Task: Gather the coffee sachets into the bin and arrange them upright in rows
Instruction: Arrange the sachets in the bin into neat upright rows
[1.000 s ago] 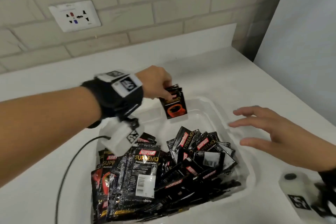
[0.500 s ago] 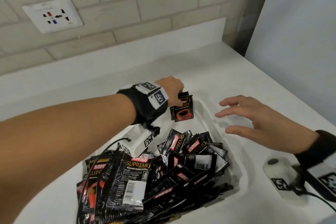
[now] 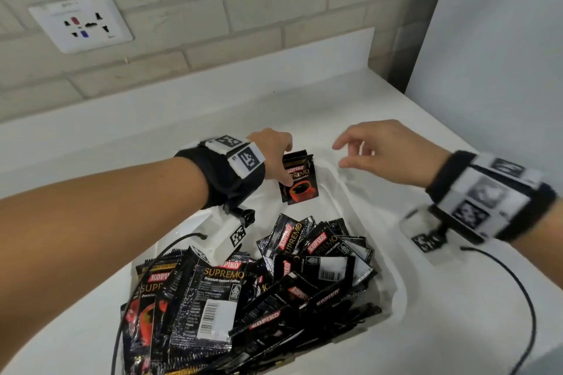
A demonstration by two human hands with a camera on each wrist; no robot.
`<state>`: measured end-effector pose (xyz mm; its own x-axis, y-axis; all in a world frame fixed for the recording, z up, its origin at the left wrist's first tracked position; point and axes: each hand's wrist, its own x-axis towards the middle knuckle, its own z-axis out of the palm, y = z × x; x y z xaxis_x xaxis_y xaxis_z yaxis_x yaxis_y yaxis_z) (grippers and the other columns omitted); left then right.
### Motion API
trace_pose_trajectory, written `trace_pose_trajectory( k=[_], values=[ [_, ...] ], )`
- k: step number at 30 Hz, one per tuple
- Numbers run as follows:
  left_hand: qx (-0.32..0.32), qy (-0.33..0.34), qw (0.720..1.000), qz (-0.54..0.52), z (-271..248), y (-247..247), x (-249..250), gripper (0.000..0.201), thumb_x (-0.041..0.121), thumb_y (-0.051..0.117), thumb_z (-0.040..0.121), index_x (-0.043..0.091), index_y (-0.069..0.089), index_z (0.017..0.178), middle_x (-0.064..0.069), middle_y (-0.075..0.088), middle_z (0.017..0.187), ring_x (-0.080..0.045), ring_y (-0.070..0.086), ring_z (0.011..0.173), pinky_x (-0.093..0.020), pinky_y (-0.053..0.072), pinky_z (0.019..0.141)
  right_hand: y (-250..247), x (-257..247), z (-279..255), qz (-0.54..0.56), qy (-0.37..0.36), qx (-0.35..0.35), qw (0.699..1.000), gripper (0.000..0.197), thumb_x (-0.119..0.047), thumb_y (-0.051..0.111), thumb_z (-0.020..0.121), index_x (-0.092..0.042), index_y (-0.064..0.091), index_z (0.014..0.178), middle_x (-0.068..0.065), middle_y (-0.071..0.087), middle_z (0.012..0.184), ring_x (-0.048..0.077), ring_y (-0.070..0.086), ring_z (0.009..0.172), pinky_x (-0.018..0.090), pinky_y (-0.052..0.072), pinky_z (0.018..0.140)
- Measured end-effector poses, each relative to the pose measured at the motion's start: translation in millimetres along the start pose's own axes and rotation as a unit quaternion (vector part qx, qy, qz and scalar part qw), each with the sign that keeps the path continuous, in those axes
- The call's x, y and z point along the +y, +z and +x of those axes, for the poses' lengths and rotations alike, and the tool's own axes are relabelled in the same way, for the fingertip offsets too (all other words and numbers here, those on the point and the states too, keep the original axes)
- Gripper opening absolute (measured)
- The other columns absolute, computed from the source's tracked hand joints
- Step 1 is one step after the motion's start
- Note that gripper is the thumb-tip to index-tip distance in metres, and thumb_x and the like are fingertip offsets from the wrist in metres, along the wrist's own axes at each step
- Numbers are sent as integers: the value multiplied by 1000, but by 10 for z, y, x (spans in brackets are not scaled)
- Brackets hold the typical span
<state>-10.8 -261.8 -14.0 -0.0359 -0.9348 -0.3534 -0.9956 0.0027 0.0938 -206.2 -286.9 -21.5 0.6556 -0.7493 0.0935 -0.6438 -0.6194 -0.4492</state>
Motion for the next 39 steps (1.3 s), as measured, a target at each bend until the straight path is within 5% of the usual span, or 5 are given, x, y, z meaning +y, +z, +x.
trace_pose_trajectory(
  k=[7,13,19,34,39],
  values=[
    [3,1,1000,8,-1,19,-31,54,35,73,79,11,47,120,2,48,93,-15,48,85,-20,32,53,147,-140,545,-18,14,-74,997,27,-28,70,80,-17,60,103,-13,50,71,6,48,69,20,36,61],
    [15,6,1000,-14,31,50,-84,52,30,73,79,9,48,119,-2,53,95,-15,48,83,-17,30,54,283,-200,650,-67,-13,-110,992,18,-24,71,79,-18,54,85,-13,44,69,13,48,75,25,39,66],
    [17,5,999,-41,40,75,-78,43,23,72,81,8,51,115,8,43,70,-4,40,53,-17,35,51,312,-216,624,-64,-14,-97,993,20,-20,67,81,-21,49,71,-14,45,66,14,49,74,26,42,69],
    [16,5,1000,-9,-10,45,-44,42,24,67,83,10,50,120,7,42,72,-7,42,56,-17,34,49,282,-178,552,-46,-18,-55,997,24,-26,68,81,-20,54,99,-12,51,69,14,53,73,28,43,68],
    [32,0,999,-9,-113,-98,-108,52,32,70,82,13,47,124,4,48,91,-16,49,87,-27,40,71,1,-210,344,7,-3,-11,1000,18,-27,66,83,-24,56,97,-7,58,73,-2,48,63,14,38,64]
  ],
)
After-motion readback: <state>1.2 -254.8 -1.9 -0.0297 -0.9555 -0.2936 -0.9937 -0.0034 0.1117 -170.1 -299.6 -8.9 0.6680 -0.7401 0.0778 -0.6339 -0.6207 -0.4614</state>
